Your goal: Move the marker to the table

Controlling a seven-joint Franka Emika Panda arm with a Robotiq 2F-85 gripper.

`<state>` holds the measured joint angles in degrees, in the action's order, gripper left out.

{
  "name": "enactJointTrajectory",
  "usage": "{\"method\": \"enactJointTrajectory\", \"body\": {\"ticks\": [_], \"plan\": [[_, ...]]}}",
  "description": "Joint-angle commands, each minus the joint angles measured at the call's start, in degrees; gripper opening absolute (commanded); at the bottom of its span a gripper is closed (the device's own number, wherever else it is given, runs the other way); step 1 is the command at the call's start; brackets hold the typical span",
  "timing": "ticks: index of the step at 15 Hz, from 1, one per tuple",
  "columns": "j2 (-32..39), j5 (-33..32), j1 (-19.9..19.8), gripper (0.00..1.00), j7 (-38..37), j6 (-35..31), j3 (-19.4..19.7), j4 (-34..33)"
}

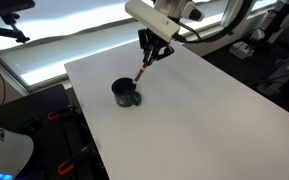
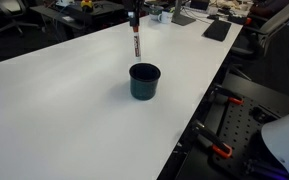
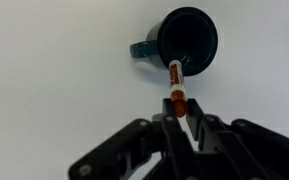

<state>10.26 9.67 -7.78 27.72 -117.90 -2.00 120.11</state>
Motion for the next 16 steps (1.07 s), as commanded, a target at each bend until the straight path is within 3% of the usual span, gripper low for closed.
{"method": "enactJointTrajectory", "body": {"ticks": [1, 12, 16], "plan": [[-6.17, 2.02, -0.08, 0.04, 1.73, -3.97, 2.0, 6.11], [-9.15, 1.18, -2.07, 0.04, 3.1, -12.83, 8.96, 15.9], [-6.88, 1.16, -2.28, 0.04, 3.61, -16.54, 9.41, 17.32]]}}
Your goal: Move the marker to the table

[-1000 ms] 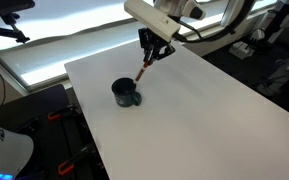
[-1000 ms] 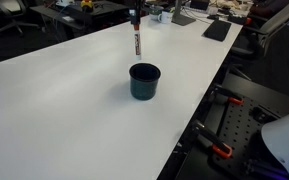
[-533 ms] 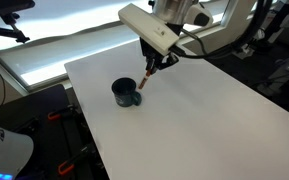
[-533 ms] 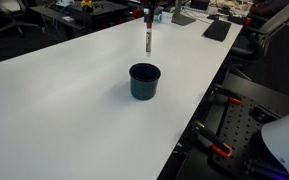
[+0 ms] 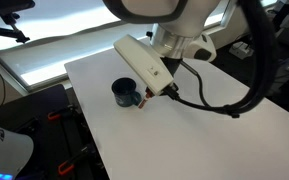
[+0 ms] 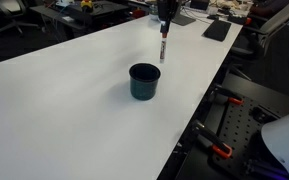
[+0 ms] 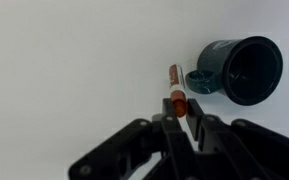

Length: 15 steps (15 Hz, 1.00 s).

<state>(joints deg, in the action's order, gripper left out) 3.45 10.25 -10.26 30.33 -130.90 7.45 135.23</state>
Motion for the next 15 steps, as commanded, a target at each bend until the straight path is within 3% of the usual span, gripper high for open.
{"method": "enactJointTrajectory", "body": {"ticks": [1, 12, 14, 15], "plan": [[0.89, 1.39, 0.41, 0.04, 1.53, -4.71, -0.45, 2.2], [9.58, 0.67, 1.97, 0.04, -0.61, -13.22, -6.72, 0.61], [10.05, 1.35, 1.52, 0.4, 0.43, -13.1, -7.56, 0.08], [10.19, 1.04, 1.53, 0.48, 0.31, -13.12, -7.74, 0.0]]}}
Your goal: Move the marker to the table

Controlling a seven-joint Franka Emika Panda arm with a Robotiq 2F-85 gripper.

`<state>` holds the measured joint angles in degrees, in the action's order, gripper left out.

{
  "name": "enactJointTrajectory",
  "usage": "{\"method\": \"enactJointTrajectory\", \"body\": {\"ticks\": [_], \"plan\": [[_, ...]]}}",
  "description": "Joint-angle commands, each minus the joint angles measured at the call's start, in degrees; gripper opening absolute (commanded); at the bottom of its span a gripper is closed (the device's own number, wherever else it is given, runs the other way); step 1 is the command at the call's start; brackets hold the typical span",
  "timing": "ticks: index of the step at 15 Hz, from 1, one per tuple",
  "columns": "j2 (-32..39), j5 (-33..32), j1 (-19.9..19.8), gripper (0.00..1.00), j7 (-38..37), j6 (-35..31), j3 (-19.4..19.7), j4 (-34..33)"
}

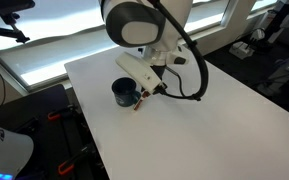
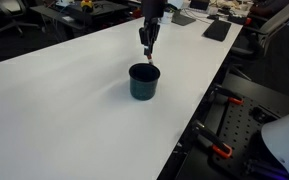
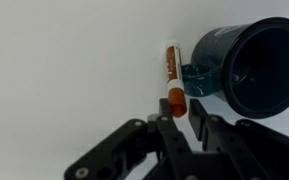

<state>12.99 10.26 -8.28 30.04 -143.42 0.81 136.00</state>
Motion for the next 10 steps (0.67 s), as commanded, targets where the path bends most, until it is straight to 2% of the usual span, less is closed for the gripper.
{"method": "enactJointTrajectory", "body": {"ticks": [1, 2, 4, 10], "plan": [[0.73, 1.47, -0.63, 0.55, 1.16, -0.33, -1.53, -0.92], [0.4, -0.2, -0.45, 0.38, -0.13, 0.08, -0.91, -0.35], [0.49, -0.17, -0.41, 0.54, -0.1, 0.08, -1.15, -0.43], [0.49, -0.15, -0.5, 0.55, -0.08, 0.08, -1.23, -0.44]]}}
